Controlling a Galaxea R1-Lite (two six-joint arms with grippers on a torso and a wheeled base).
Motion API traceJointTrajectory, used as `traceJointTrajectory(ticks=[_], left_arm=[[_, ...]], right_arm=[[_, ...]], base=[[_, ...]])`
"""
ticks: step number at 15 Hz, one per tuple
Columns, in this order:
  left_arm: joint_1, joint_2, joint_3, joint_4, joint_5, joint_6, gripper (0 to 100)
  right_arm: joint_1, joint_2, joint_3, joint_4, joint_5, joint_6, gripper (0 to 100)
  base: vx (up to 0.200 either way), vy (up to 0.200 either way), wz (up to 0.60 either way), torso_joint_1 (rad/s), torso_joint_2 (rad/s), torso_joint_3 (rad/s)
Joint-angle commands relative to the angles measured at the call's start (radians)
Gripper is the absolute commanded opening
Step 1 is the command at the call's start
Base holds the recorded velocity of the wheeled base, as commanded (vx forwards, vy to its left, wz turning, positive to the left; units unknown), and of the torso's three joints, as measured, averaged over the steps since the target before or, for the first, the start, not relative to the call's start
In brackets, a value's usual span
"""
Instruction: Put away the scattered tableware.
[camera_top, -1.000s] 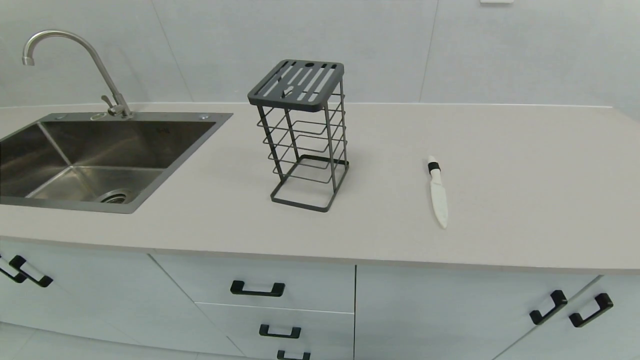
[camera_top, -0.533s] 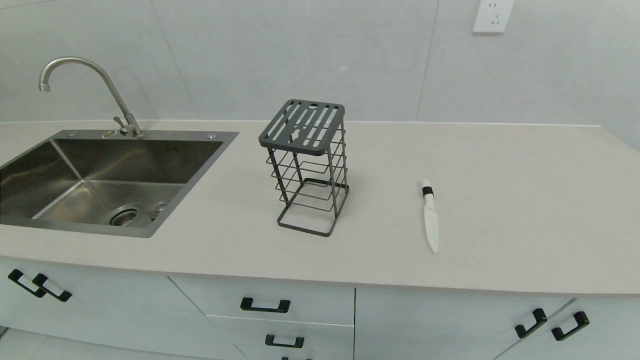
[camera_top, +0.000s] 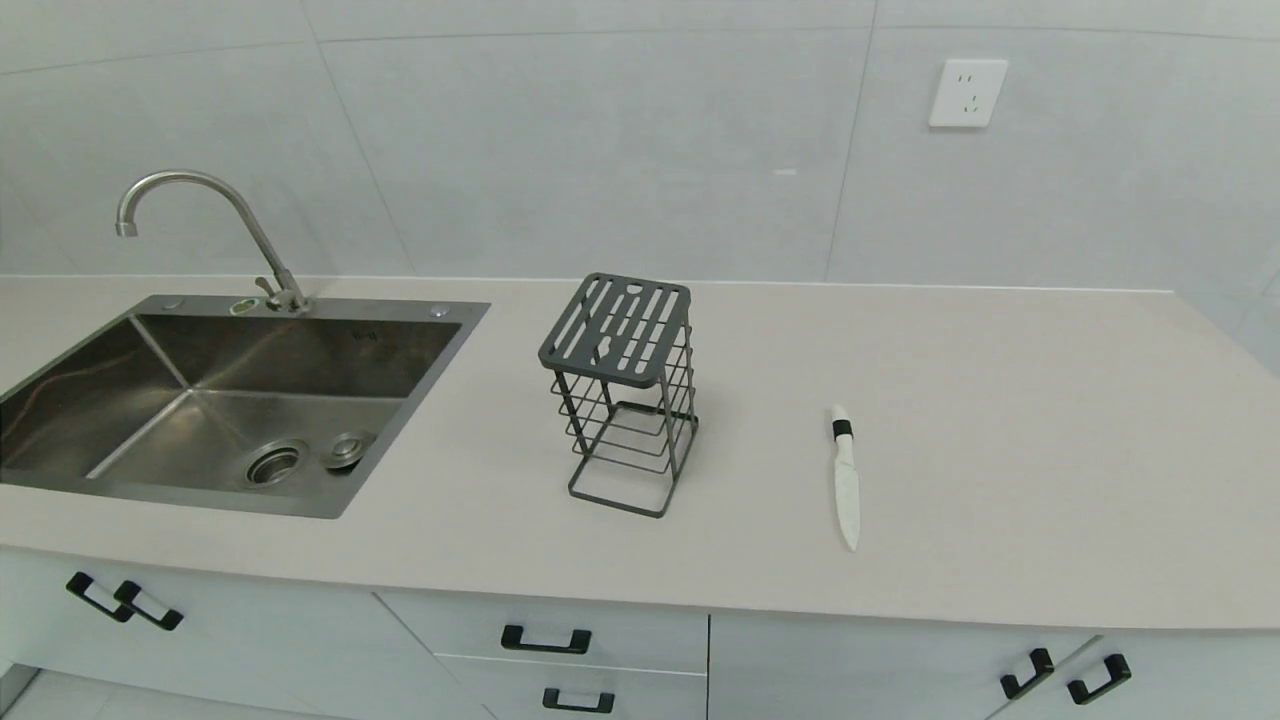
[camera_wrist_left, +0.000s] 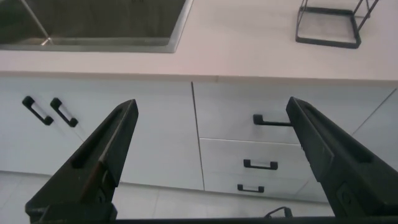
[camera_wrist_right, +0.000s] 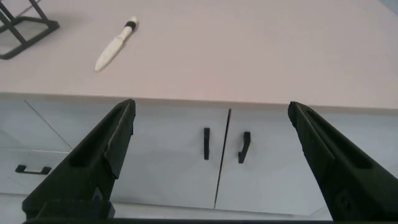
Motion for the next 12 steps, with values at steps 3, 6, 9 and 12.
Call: traceJointTrajectory(ticks=[3, 6, 9, 12], left_arm=[[0.001, 0.001, 0.000, -0.001, 0.001, -0.014, 100], [-0.001, 0.001, 0.000, 0.000, 0.001, -0.020, 100], [-0.001, 0.001, 0.000, -0.001, 0.001, -0.020, 100], [0.001, 0.001, 0.000, -0.001, 0.001, -0.024, 100]], right_arm=[[0.000, 0.001, 0.000, -0.002, 0.000, 0.002, 100], [-0.001, 0.001, 0.000, -0.002, 0.000, 0.002, 100], [0.000, 0.001, 0.000, -0.002, 0.000, 0.002, 100], [-0.001, 0.001, 0.000, -0.002, 0.000, 0.002, 100]], base=[[0.000, 0.000, -0.20, 0.232, -0.45, -0.219], [0.000, 0.000, 0.00, 0.029, -0.06, -0.032], [0.000, 0.000, 0.00, 0.000, 0.00, 0.000], [0.133, 0.000, 0.00, 0.000, 0.00, 0.002]])
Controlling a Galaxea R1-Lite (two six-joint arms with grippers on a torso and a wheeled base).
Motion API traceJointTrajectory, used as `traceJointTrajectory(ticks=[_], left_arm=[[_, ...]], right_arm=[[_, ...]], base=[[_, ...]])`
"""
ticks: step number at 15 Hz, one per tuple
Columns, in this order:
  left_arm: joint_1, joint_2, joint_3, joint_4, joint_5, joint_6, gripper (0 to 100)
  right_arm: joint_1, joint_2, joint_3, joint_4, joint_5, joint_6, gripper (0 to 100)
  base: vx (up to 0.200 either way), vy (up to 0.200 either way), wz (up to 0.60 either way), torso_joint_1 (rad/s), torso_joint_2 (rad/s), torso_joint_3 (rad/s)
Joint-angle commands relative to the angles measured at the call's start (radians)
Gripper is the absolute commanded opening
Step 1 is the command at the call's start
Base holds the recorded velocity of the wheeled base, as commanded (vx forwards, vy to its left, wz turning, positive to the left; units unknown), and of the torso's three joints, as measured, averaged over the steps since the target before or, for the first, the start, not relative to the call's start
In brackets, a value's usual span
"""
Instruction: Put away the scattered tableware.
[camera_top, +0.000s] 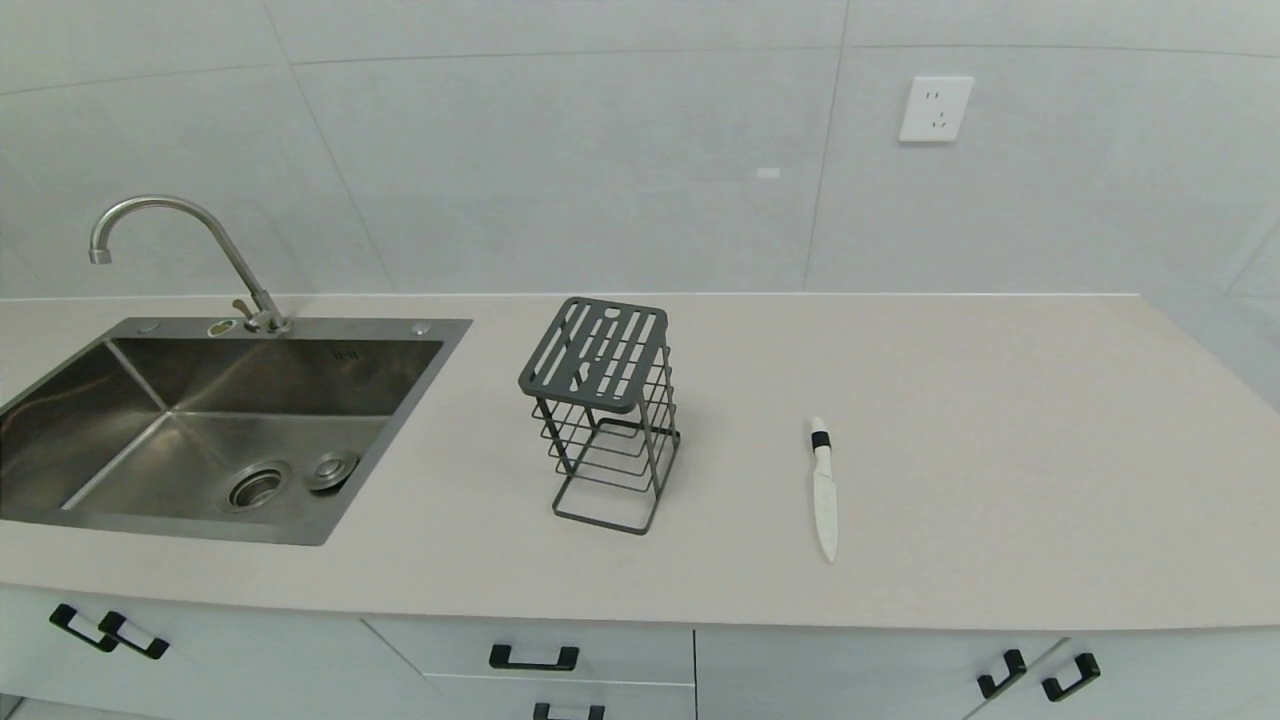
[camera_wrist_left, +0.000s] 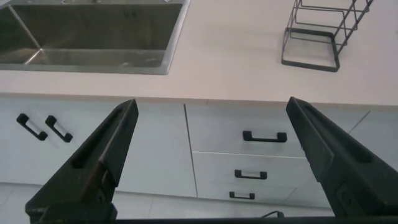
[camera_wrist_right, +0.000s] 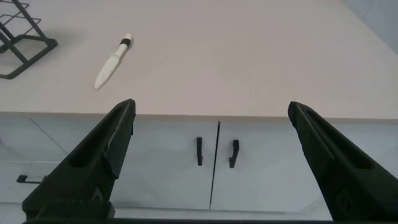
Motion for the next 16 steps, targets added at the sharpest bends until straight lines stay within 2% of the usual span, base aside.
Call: traceJointTrajectory(ticks=[1, 11, 14, 16], left_arm=[[-0.001, 0.001, 0.000, 0.000, 0.000, 0.000, 100], [-0.001, 0.001, 0.000, 0.000, 0.002, -0.008, 100], [-0.003, 0.001, 0.000, 0.000, 0.000, -0.017, 100], [-0.001, 0.001, 0.000, 0.000, -0.001, -0.019, 100]], right_arm=[[0.000, 0.001, 0.000, 0.000, 0.000, 0.000, 100], [-0.001, 0.001, 0.000, 0.002, 0.000, -0.001, 100], [0.000, 0.001, 0.000, 0.000, 0.000, -0.001, 100], [0.000, 0.001, 0.000, 0.000, 0.000, -0.001, 100]], base=[[0.200, 0.000, 0.00, 0.007, 0.00, 0.002], [0.000, 0.000, 0.00, 0.000, 0.00, 0.000], [0.200, 0.000, 0.00, -0.006, 0.00, 0.001], [0.000, 0.000, 0.00, 0.000, 0.00, 0.000]])
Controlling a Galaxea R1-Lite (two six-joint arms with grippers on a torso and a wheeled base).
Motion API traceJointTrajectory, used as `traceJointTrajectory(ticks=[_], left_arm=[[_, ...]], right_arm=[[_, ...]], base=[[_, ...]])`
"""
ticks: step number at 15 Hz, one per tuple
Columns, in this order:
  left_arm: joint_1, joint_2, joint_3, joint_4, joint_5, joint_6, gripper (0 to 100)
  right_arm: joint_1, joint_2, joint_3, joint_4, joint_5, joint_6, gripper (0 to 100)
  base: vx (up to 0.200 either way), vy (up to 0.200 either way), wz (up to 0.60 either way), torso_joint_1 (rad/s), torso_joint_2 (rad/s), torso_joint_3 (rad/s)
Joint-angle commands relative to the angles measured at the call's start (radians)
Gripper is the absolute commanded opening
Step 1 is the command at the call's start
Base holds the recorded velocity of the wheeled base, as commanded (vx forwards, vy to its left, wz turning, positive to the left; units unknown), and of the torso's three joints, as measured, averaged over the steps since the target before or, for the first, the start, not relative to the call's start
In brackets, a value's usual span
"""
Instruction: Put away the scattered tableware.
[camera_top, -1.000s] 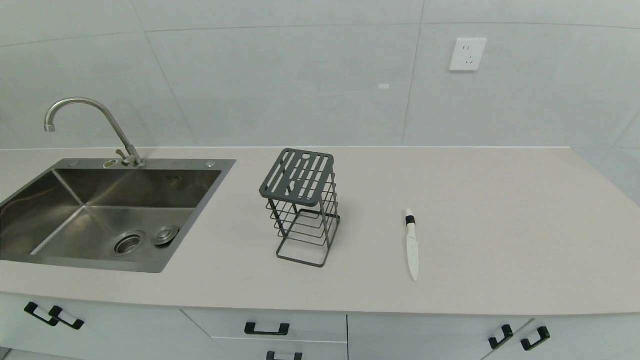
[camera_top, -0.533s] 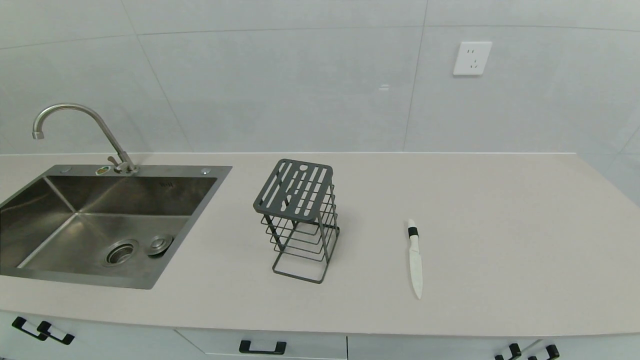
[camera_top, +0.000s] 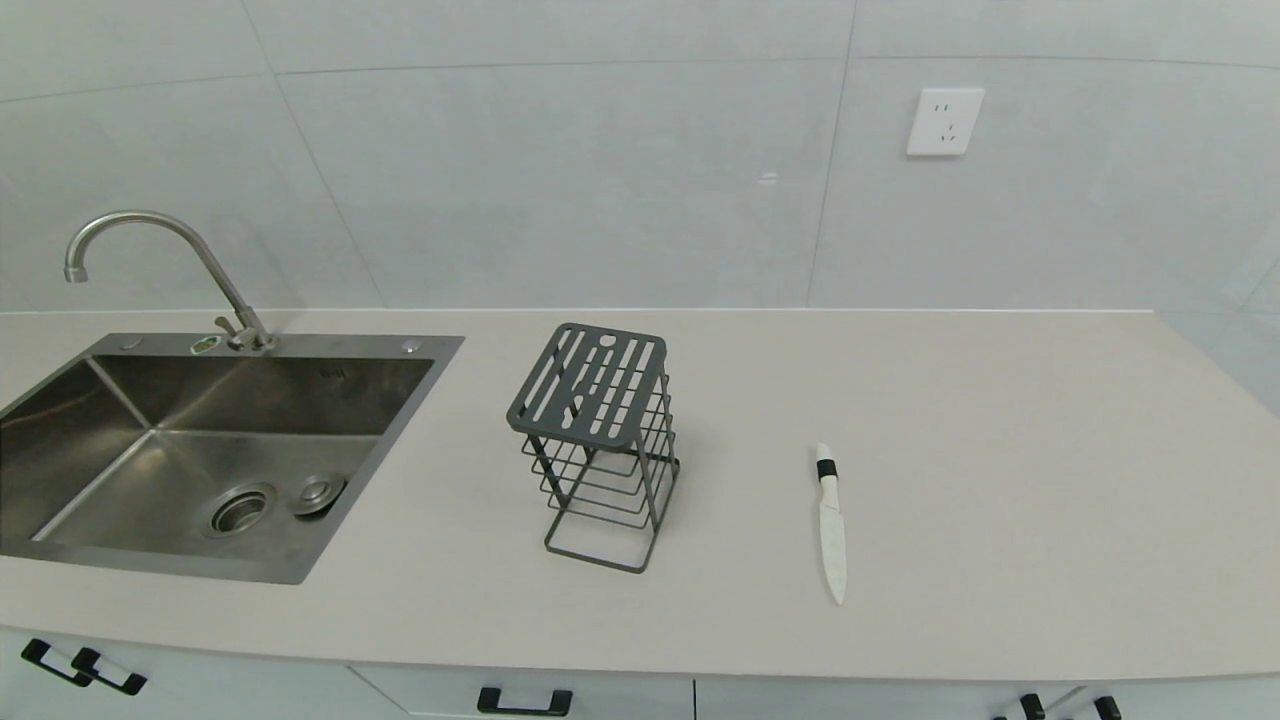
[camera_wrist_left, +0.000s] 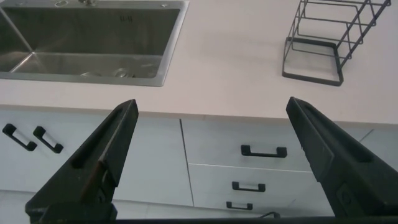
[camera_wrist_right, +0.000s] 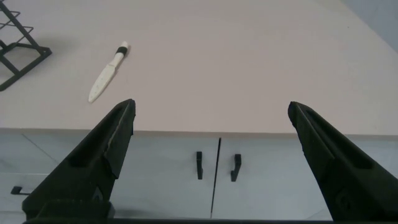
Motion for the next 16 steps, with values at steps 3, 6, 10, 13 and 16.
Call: traceJointTrajectory(ticks=[3, 6, 10, 13, 16], left_arm=[[0.000, 0.001, 0.000, 0.000, 0.001, -0.010, 100], [0.000, 0.001, 0.000, 0.001, 0.001, -0.007, 100], [0.000, 0.001, 0.000, 0.000, 0.001, -0.038, 100], [0.000, 0.001, 0.000, 0.000, 0.001, -0.035, 100], [0.000, 0.001, 0.000, 0.000, 0.001, -0.035, 100]], right_arm=[[-0.001, 0.001, 0.000, 0.000, 0.000, 0.001, 100], [-0.001, 0.001, 0.000, 0.001, 0.000, -0.011, 100], [-0.001, 0.001, 0.000, 0.001, 0.004, -0.039, 100], [-0.001, 0.001, 0.000, 0.001, 0.007, -0.031, 100], [-0.001, 0.001, 0.000, 0.000, 0.007, -0.042, 100]], base=[[0.000, 0.000, 0.00, 0.000, 0.00, 0.000], [0.000, 0.000, 0.00, 0.000, 0.00, 0.000], [0.000, 0.000, 0.00, 0.000, 0.00, 0.000], [0.000, 0.000, 0.00, 0.000, 0.00, 0.000], [0.000, 0.000, 0.00, 0.000, 0.00, 0.000]])
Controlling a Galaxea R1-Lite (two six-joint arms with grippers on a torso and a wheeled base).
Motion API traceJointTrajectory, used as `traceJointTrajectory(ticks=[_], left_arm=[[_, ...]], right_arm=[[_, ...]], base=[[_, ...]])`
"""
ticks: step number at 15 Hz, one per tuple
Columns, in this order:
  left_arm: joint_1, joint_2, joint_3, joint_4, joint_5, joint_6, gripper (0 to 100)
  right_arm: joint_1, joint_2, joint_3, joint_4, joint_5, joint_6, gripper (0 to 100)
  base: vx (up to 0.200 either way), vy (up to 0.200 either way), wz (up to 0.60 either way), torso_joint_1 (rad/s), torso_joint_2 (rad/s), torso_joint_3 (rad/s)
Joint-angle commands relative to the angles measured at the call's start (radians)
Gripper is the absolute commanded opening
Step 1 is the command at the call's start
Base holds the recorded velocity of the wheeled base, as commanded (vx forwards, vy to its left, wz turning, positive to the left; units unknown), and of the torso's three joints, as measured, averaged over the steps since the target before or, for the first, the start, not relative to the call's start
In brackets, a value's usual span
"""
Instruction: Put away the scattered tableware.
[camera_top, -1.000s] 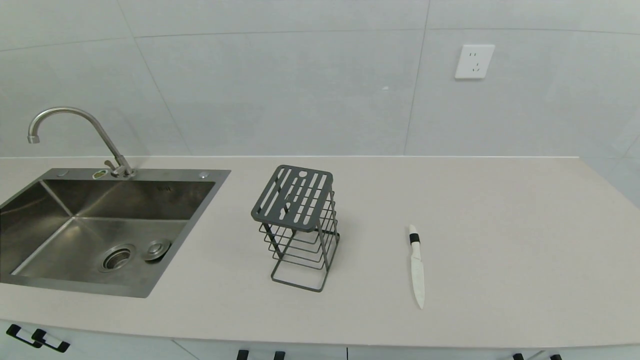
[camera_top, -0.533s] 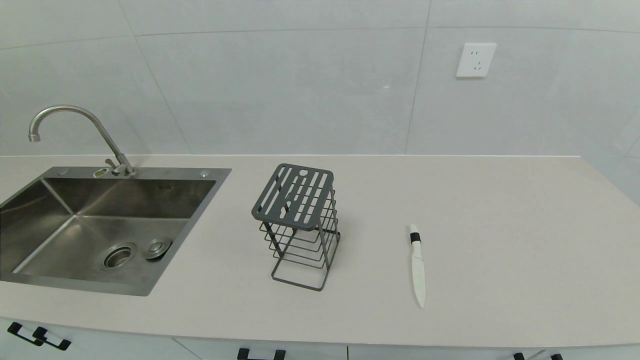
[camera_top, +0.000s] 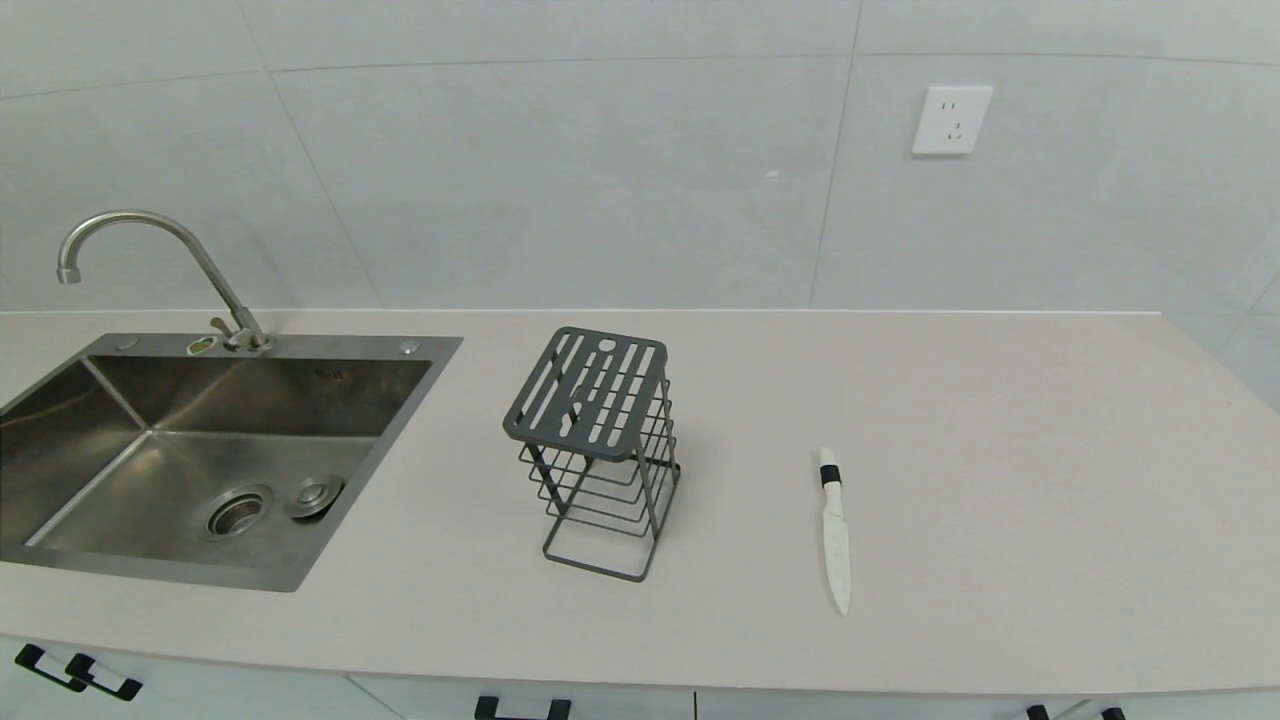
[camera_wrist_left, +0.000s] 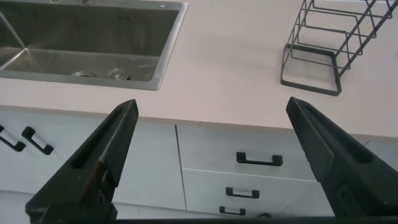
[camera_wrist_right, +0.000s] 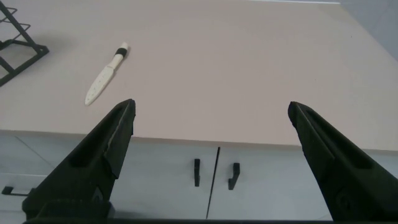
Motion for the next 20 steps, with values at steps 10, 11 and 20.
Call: traceJointTrajectory(ticks=[10, 11, 20], left_arm=[[0.000, 0.001, 0.000, 0.000, 0.000, 0.000, 100], [0.000, 0.001, 0.000, 0.000, 0.000, 0.000, 100], [0.000, 0.001, 0.000, 0.000, 0.000, -0.001, 100]], right_arm=[[0.000, 0.001, 0.000, -0.001, 0.001, 0.003, 100], [0.000, 0.001, 0.000, -0.001, 0.001, 0.002, 100], [0.000, 0.004, -0.003, -0.234, 0.027, -0.012, 100]], base=[[0.000, 0.000, 0.00, 0.000, 0.00, 0.000], [0.000, 0.000, 0.00, 0.110, 0.00, 0.124], [0.000, 0.000, 0.00, 0.125, 0.00, 0.112]])
